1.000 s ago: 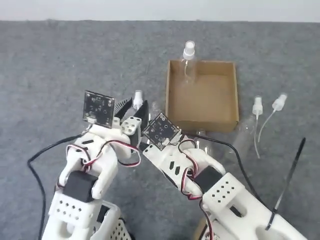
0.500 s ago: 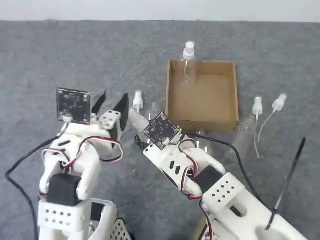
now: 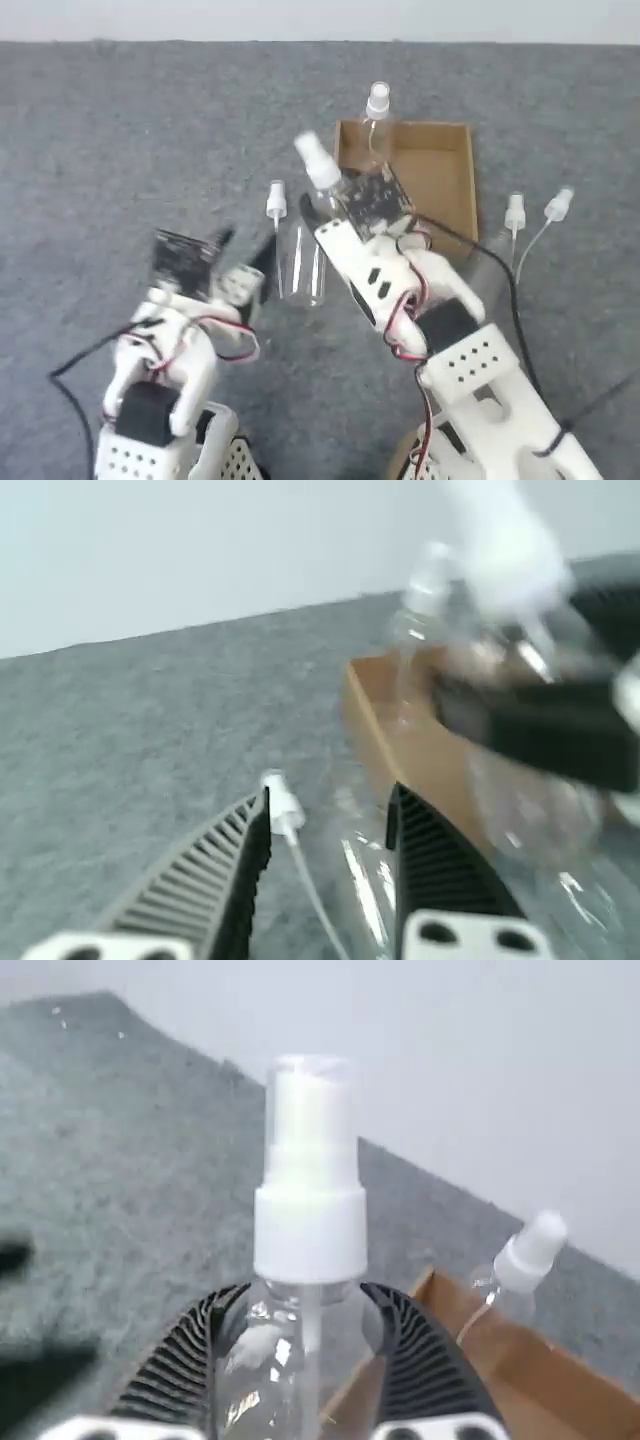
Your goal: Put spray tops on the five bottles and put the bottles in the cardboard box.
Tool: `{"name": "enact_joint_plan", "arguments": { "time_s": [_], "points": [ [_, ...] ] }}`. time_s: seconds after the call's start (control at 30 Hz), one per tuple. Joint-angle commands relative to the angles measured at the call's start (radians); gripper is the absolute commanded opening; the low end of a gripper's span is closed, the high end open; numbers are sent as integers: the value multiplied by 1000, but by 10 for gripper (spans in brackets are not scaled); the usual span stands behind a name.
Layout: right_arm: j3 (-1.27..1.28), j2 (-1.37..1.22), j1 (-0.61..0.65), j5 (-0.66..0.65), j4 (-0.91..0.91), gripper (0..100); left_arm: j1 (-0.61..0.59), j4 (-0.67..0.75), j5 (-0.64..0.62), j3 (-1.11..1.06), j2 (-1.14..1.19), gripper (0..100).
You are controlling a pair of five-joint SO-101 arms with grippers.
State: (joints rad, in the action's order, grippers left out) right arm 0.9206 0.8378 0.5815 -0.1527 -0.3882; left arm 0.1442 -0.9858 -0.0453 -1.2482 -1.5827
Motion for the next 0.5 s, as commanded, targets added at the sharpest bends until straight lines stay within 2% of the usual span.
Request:
{"name": "enact_joint_plan", "arguments": {
  "time_s": [0.0,0.17,0.47],
  "points": [
    [-190,-77,-10,31,-65,6,144,34,52,-56,-84,182],
    [-281,-136,42,114,-170,6,163,35,49,-70,-89,265],
    [-299,-54,96,110,-308,6,161,75,51,-104,-89,272]
  ]
}}
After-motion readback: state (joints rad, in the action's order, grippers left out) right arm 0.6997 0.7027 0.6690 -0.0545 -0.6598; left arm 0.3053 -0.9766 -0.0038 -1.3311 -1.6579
